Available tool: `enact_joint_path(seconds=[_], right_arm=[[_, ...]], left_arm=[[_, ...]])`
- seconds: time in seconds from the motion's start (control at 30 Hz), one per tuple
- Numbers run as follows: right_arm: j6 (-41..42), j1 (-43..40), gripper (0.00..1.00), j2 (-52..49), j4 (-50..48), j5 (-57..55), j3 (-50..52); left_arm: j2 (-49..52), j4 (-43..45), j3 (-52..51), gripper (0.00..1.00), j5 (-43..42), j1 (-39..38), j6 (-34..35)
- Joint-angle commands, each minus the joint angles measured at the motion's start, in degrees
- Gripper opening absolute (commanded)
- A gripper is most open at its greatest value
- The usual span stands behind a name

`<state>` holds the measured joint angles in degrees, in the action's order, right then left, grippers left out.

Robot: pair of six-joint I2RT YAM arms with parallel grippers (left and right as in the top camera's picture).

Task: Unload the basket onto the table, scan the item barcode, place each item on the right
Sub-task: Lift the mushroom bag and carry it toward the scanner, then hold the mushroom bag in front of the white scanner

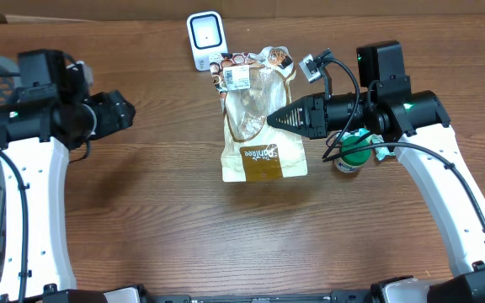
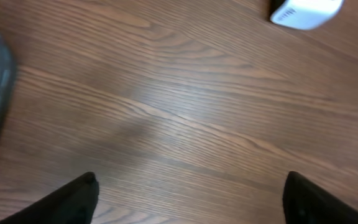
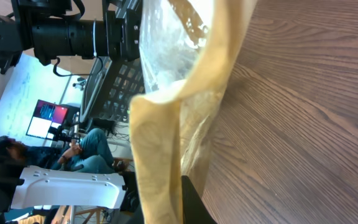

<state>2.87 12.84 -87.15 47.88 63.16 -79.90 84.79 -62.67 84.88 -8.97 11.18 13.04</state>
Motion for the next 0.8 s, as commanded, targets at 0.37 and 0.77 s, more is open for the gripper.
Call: enact_joint_path(seconds=[0.37,0.77], right_arm=[[6.29,4.83,0.04,-1.70,2.95,-36.26,-11.10],[-7.50,14.03,0.04,-22.01,-6.64,-72.37,-32.24]], left_arm=[[0.70,0.09,-0.02,1.00,2.12,1.18,-0.63],[0.70,0.09,-0.02,1.00,2.12,1.18,-0.63]])
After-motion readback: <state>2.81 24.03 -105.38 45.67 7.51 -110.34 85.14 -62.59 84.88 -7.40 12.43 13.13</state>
